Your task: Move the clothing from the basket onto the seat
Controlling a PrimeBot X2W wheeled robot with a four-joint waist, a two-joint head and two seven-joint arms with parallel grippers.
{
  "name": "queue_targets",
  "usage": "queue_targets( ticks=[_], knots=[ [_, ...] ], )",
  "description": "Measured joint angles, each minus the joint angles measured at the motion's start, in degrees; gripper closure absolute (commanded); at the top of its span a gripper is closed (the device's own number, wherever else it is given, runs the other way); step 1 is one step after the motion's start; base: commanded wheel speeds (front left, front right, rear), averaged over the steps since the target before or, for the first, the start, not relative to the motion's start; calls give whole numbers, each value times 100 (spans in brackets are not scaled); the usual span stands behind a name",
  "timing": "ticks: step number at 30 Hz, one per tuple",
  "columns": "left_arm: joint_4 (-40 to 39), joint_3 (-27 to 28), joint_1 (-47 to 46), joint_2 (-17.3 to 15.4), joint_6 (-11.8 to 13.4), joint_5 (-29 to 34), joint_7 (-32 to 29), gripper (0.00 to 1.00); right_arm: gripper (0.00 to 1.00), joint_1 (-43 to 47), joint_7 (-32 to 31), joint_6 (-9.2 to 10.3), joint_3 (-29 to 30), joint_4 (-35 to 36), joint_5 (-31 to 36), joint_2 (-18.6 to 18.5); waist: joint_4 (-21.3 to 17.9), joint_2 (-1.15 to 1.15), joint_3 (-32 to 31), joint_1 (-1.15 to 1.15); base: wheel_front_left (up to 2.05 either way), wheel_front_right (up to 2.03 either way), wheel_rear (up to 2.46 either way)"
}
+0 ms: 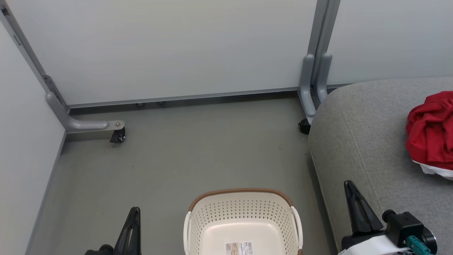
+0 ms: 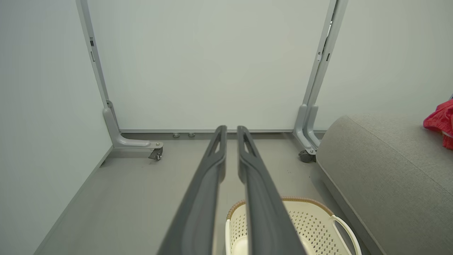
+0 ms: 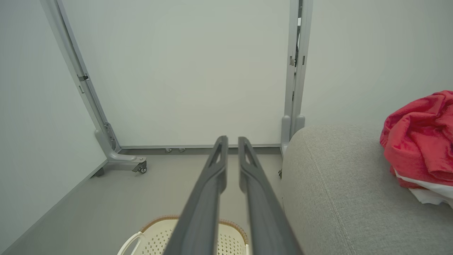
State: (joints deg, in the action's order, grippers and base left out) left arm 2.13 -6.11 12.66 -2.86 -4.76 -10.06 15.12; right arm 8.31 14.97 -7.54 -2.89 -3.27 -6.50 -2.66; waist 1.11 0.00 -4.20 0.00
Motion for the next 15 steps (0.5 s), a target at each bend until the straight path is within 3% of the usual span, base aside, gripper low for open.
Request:
queue_targets(
  ticks=[15],
  knots=[
    [231,83,-196,-42,-27,-1653,-310,100,100,-130,-313,0,35,-224,-1735,-65,-14,0,54,0,0,0,0]
  ],
)
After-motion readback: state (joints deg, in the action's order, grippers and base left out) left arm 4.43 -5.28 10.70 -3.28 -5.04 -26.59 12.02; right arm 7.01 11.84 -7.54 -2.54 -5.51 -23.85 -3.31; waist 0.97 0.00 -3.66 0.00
